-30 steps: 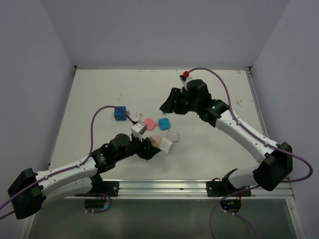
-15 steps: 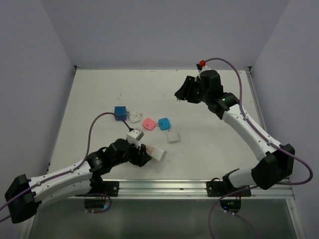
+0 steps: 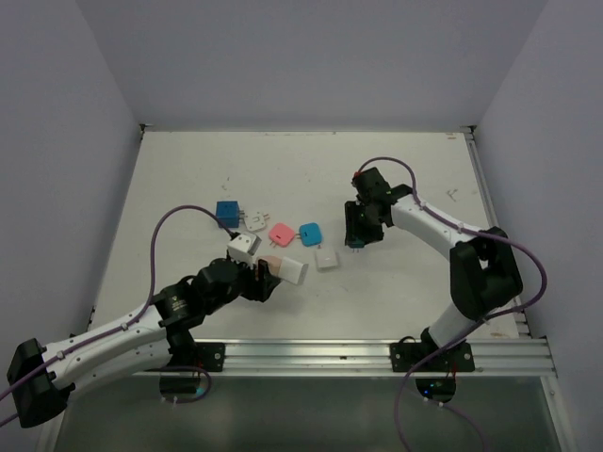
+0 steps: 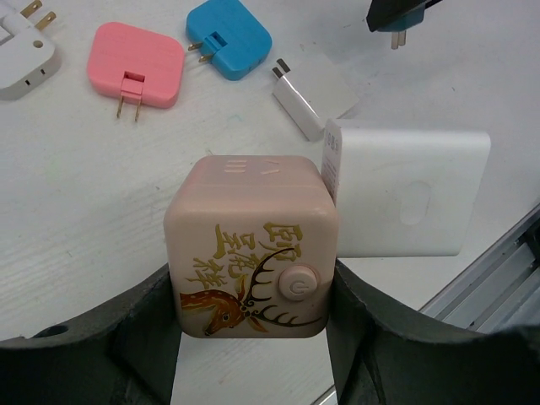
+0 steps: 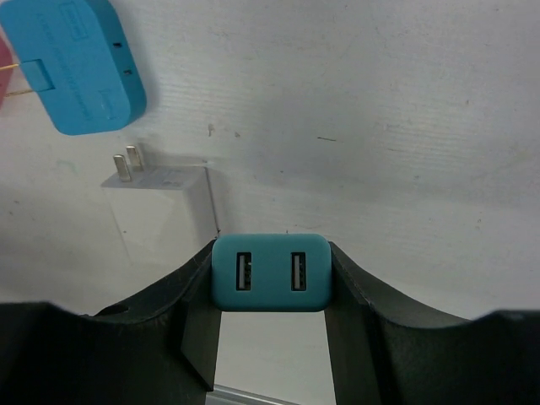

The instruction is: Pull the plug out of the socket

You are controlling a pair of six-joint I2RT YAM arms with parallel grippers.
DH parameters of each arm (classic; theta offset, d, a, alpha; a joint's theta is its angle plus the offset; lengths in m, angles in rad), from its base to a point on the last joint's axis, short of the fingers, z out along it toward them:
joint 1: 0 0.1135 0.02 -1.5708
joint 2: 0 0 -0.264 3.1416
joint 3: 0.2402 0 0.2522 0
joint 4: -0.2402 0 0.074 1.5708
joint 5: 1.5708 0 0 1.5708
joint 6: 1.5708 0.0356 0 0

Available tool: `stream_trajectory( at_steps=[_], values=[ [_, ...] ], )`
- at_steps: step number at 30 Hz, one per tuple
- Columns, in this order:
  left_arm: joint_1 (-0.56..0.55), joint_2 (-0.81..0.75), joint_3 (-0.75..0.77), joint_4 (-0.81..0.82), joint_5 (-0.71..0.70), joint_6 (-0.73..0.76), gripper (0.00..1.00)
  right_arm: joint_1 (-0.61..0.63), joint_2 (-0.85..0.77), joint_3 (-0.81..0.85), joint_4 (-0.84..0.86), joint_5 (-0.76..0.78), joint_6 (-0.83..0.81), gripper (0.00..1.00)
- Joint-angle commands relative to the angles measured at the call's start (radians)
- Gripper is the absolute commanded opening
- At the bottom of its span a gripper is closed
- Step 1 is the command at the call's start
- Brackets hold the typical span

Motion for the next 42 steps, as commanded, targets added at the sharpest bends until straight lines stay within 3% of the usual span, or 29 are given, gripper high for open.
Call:
stream_trajectory(
  at_steps=[1, 8, 11, 14, 20, 27, 32, 37, 42],
  values=[
    [-0.005, -0.012, 0.06, 0.047, -0.034, 0.018, 0.0, -0.004, 0.048, 0.084, -0.054, 0.013, -0.065, 0.06],
    [-0.004, -0.036, 0.058, 0.029, -0.054, 0.021, 0.0, -0.003, 0.175, 0.165, -0.049, 0.007, -0.062, 0.19],
    [-0.004, -0.033, 0.057, 0.029, -0.054, 0.021, 0.0, -0.003, 0.202, 0.177, -0.043, 0.001, -0.054, 0.32],
    [-0.004, -0.023, 0.054, 0.035, -0.052, 0.023, 0.0, -0.003, 0.214, 0.183, -0.039, 0.003, -0.049, 0.54],
    [-0.004, -0.018, 0.049, 0.05, -0.045, 0.023, 0.0, -0.003, 0.209, 0.213, -0.059, 0.013, -0.051, 0.71],
    [-0.004, -0.029, 0.051, 0.046, -0.055, 0.023, 0.0, -0.003, 0.033, 0.158, -0.011, -0.009, -0.034, 0.72],
    [-0.004, -0.023, 0.061, 0.057, -0.075, 0.023, 0.0, -0.003, -0.252, 0.024, 0.163, -0.209, 0.0, 0.72],
    [-0.004, -0.004, 0.072, 0.087, -0.091, 0.029, 0.0, 0.009, -0.416, -0.112, 0.303, -0.423, 0.098, 0.74],
    [-0.004, 0.03, 0.103, 0.113, -0.111, 0.024, 0.0, 0.107, -0.489, -0.182, 0.394, -0.425, 0.142, 0.76]
  ],
)
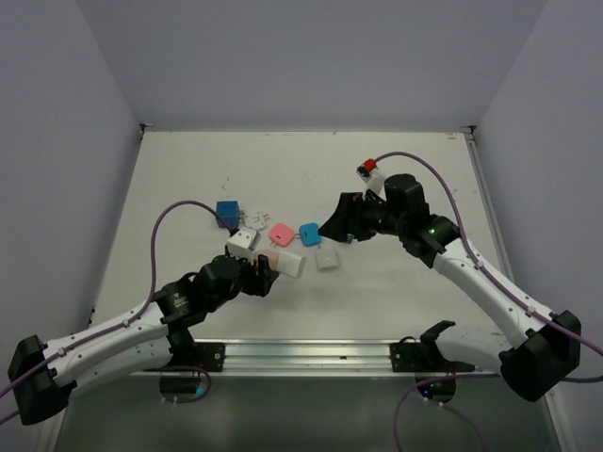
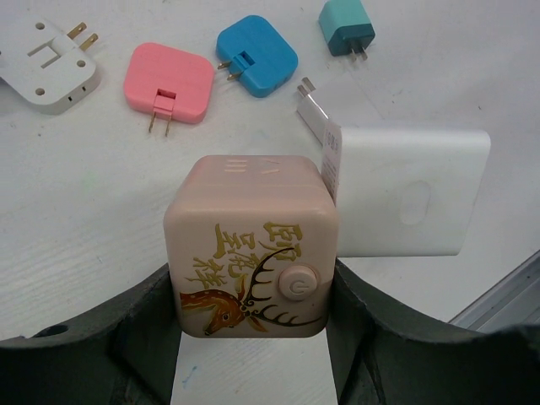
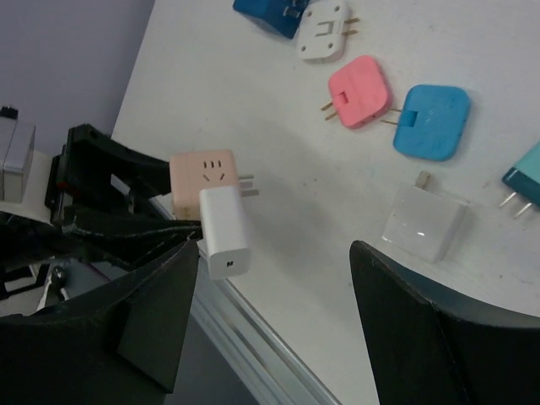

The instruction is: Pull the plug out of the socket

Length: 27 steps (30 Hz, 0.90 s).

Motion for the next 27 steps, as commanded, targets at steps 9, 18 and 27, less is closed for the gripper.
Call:
stream_trajectory(
  at_steps=[9, 18, 27],
  values=[
    [-0.004, 0.044, 0.108, 0.185, -0.044, -0.014, 0.0, 0.203, 0.045, -0.091, 0.22, 0.011, 0.129, 0.75],
    [-0.004, 0.039, 0.096, 0.208, -0.044, -0.035, 0.0, 0.261, 0.128, -0.087, 0.273, 0.04, 0.151, 0.66],
    [-0.004, 0.006, 0.077, 0.208, -0.049, -0.054, 0.0, 0.281, 0.154, -0.099, 0.309, 0.04, 0.161, 0.22]
  ],
)
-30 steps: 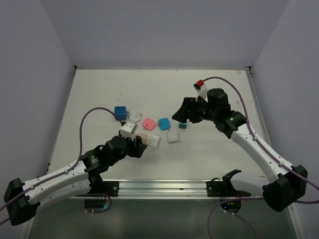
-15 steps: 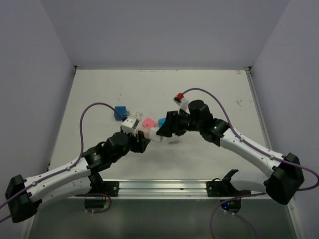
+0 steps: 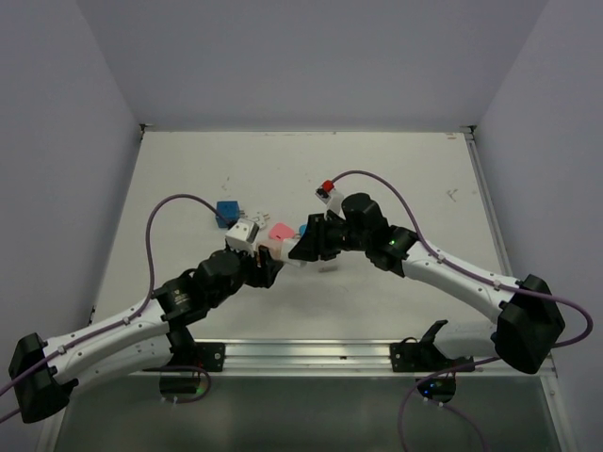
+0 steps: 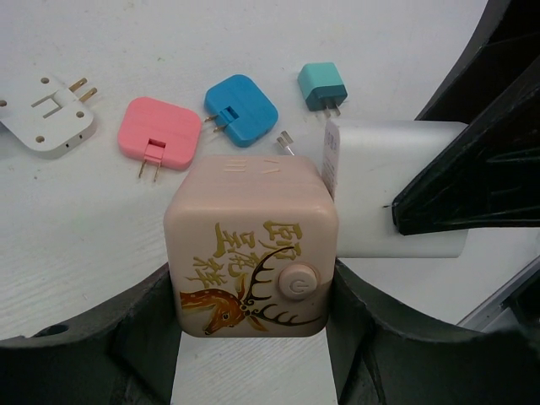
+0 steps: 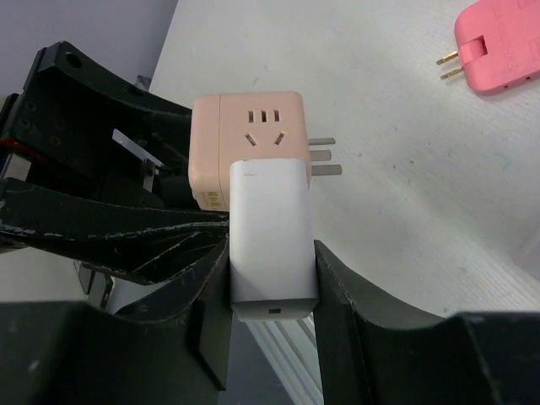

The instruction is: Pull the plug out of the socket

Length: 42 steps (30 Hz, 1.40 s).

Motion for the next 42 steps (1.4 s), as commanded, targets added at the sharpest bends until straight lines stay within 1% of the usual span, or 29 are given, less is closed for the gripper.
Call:
stream_trajectory(
  at_steps=[1, 2, 3, 5, 6, 7, 8, 9, 11, 12, 13, 14, 16, 17, 21, 24, 30, 36, 37, 38, 42],
  values=[
    [-0.004, -0.041, 0.022, 0.127, -0.026, -0.035, 0.0, 0.006, 0.0, -0.002, 0.045, 0.027, 0.005, 0.11],
    [-0.004, -0.044, 0.017, 0.127, -0.028, -0.043, 0.0, 0.008, -0.003, -0.002, 0.044, 0.029, 0.004, 0.06],
    [-0.004, -0.047, 0.014, 0.127, -0.028, -0.046, 0.03, 0.006, -0.006, -0.002, 0.041, 0.03, 0.005, 0.0],
    [-0.004, -0.059, 0.003, 0.127, -0.029, -0.052, 0.13, 0.008, -0.011, -0.001, 0.038, 0.035, 0.002, 0.0],
    [-0.004, -0.064, -0.003, 0.127, -0.031, -0.054, 0.21, 0.008, -0.014, -0.002, 0.036, 0.035, 0.004, 0.0],
    [-0.004, -0.07, -0.005, 0.16, -0.029, -0.057, 0.25, 0.008, -0.017, -0.002, 0.035, 0.038, 0.002, 0.0],
    [-0.004, -0.073, -0.006, 0.16, -0.029, -0.058, 0.29, 0.008, -0.018, -0.001, 0.032, 0.043, 0.001, 0.0],
    [-0.004, -0.075, -0.009, 0.16, -0.031, -0.06, 0.37, 0.008, -0.02, -0.002, 0.03, 0.044, 0.001, 0.0],
    [-0.004, -0.082, -0.012, 0.161, -0.029, -0.066, 0.44, 0.008, -0.02, -0.002, 0.03, 0.043, 0.001, 0.0],
    [-0.004, -0.092, -0.017, 0.162, -0.031, -0.069, 0.51, 0.009, -0.021, -0.002, 0.03, 0.043, 0.001, 0.0],
    [-0.004, -0.096, -0.02, 0.164, -0.034, -0.074, 0.54, 0.008, -0.021, -0.002, 0.03, 0.044, -0.001, 0.0],
    [-0.004, -0.101, -0.023, 0.164, -0.037, -0.078, 0.6, 0.008, -0.02, -0.004, 0.03, 0.044, 0.001, 0.0],
    [-0.004, -0.121, -0.035, 0.167, -0.041, -0.089, 0.65, 0.009, -0.024, -0.005, 0.03, 0.046, -0.001, 0.0],
    [-0.006, -0.13, -0.038, 0.17, -0.043, -0.089, 0.71, 0.009, -0.026, -0.005, 0.03, 0.046, -0.001, 0.0],
    [-0.004, -0.168, -0.064, 0.187, -0.043, -0.1, 0.82, 0.011, -0.027, -0.007, 0.027, 0.05, -0.001, 0.0],
    [-0.004, -0.178, -0.075, 0.197, -0.04, -0.103, 0.87, 0.012, -0.027, -0.004, 0.027, 0.052, -0.001, 0.0],
    [-0.004, -0.144, -0.083, 0.207, -0.051, -0.117, 0.87, 0.017, -0.028, 0.008, 0.024, 0.05, 0.001, 0.0],
    [-0.004, -0.09, -0.055, 0.145, -0.109, -0.132, 0.9, 0.022, -0.026, 0.007, 0.019, 0.049, -0.004, 0.0],
    [-0.006, -0.086, -0.052, 0.107, -0.112, -0.132, 0.9, 0.022, -0.026, 0.007, 0.019, 0.05, -0.004, 0.0],
    [-0.004, -0.081, -0.051, 0.102, -0.113, -0.13, 0.9, 0.022, -0.026, 0.008, 0.018, 0.05, -0.005, 0.0],
    [-0.004, -0.073, -0.054, 0.104, -0.109, -0.124, 0.83, 0.023, -0.02, 0.013, 0.018, 0.047, -0.007, 0.0]
  ],
)
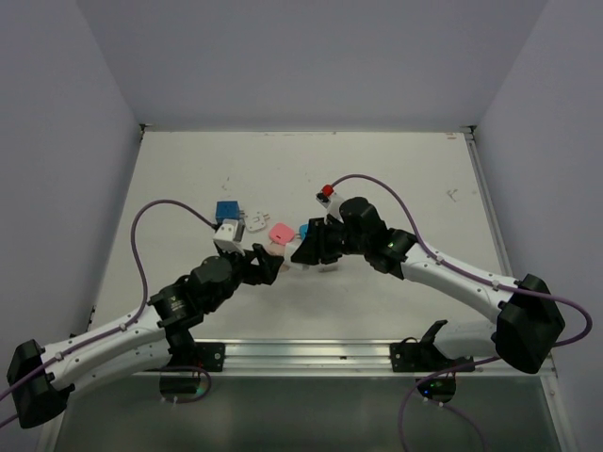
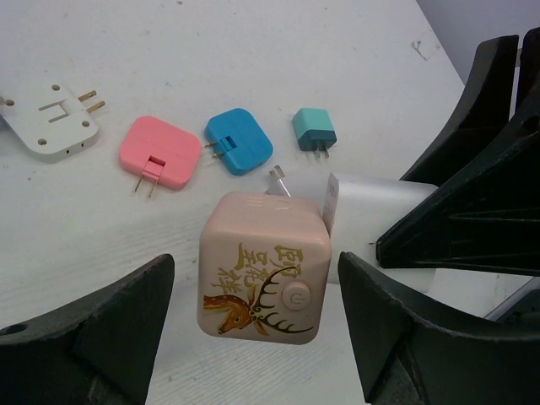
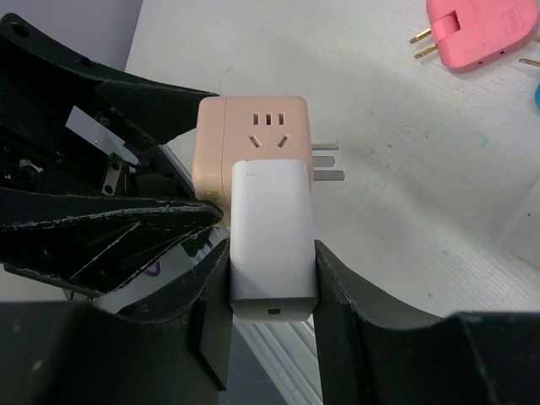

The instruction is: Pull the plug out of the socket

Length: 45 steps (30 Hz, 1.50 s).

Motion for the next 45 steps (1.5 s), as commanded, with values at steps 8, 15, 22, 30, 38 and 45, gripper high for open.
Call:
stream_trajectory(
  at_steps=[8, 15, 22, 30, 38, 45],
  values=[
    [-0.003, 0.06, 0.021, 0.082, 0.032, 0.034, 0.72, 0.016, -0.012, 0.039, 0.039, -0.007, -0.011, 0.0],
    [-0.003, 0.084, 0.037, 0.065, 0.032, 0.049, 0.45, 0.017, -0.018, 0.039, 0.02, 0.002, -0.02, 0.0],
    [-0.003, 0.054, 0.024, 0.049, -0.032, 0.075, 0.0, 0.016, -0.037, 0.05, -0.042, -0.001, -0.052, 0.0],
    [-0.003, 0.059, -0.006, -0.027, -0.146, 0.121, 0.0, 0.016, -0.096, 0.088, -0.217, 0.022, -0.051, 0.0],
    [-0.003, 0.08, -0.017, -0.07, -0.214, 0.136, 0.0, 0.013, -0.142, 0.106, -0.339, 0.025, -0.086, 0.0],
    [-0.003, 0.122, -0.008, -0.095, -0.257, 0.141, 0.0, -0.018, -0.161, 0.139, -0.426, 0.005, -0.088, 0.0]
  ],
)
